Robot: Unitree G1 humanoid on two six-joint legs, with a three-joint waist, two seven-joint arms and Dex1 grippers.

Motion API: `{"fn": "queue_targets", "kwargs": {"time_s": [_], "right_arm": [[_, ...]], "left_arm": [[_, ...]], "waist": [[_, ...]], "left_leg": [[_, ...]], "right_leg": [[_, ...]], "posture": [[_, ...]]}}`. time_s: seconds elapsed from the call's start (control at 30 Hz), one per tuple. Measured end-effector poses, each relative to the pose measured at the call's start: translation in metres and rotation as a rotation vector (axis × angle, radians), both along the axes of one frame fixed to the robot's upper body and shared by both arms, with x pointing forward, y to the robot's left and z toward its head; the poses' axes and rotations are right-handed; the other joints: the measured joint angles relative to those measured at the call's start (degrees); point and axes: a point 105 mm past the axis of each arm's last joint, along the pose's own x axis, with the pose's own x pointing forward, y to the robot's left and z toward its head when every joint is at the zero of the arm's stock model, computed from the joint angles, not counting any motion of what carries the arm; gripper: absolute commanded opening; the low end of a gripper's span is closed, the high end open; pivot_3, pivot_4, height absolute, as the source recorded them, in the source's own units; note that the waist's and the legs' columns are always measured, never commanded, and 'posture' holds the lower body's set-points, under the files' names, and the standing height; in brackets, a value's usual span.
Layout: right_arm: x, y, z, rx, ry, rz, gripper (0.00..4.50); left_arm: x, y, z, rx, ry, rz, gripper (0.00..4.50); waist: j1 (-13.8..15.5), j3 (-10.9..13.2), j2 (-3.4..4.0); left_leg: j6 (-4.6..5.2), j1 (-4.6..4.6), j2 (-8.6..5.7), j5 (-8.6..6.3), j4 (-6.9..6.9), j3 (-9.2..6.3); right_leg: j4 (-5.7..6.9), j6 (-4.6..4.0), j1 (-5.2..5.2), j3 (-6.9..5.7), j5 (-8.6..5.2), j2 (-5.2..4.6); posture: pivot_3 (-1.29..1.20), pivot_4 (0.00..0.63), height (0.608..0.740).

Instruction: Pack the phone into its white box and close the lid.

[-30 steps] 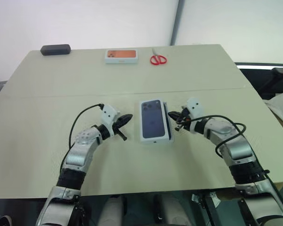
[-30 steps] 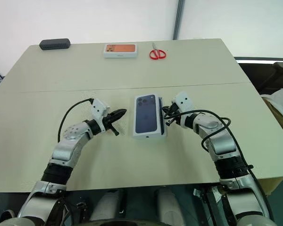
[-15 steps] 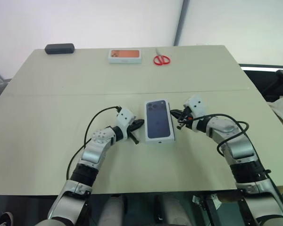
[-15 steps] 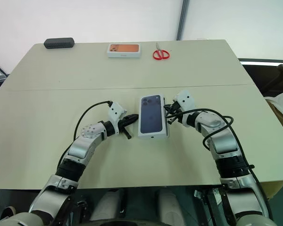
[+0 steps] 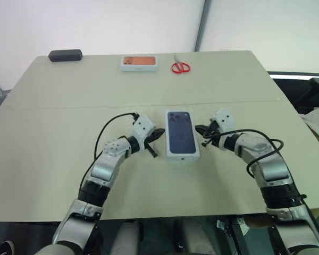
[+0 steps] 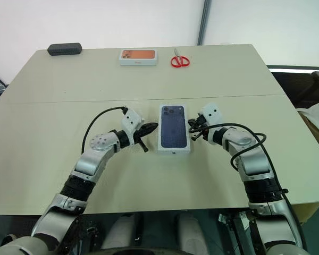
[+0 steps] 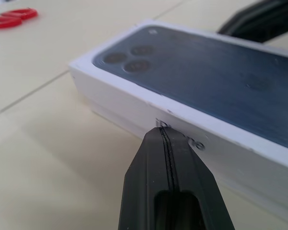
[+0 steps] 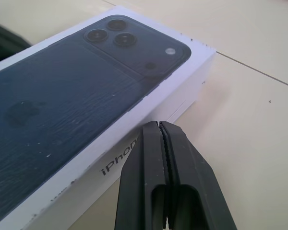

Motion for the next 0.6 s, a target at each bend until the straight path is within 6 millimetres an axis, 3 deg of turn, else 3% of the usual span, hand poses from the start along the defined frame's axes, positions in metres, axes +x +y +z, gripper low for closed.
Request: {"fn": "queue_targets", "kwargs": {"time_s": [0.27,0.47,0.6], "right_arm": [[0.001,-0.001,-0.002,-0.02,-0.002,-0.008,0.05],[0.006,-0.004,-0.007,-0.045,-0.001,-0.031,0.05],[0.006,-0.003,-0.008,-0.048,-0.003,-0.029,0.05]], "left_arm": [[0.001,-0.002,-0.004,-0.04,0.033,0.026,0.0],[0.009,-0.006,0.014,-0.082,-0.008,0.034,0.0],[0.01,-0.006,0.015,-0.094,-0.007,0.038,0.0]], "waist": [[0.0,0.0,0.0],[0.1,0.0,0.0],[-0.1,0.0,0.0]], "left_leg": [[0.0,0.01,-0.01,0.0,0.02,0.01],[0.0,0.01,-0.01,0.0,0.02,0.02],[0.0,0.01,0.0,0.0,-0.01,0.01]], "right_leg": [[0.01,-0.02,0.02,-0.02,0.01,0.0],[0.01,-0.02,0.02,-0.01,0.01,0.0],[0.02,-0.02,-0.02,-0.01,0.01,0.02]], "posture": [[0.0,0.15,0.74],[0.0,0.15,0.74],[0.0,0.15,0.74]]}}
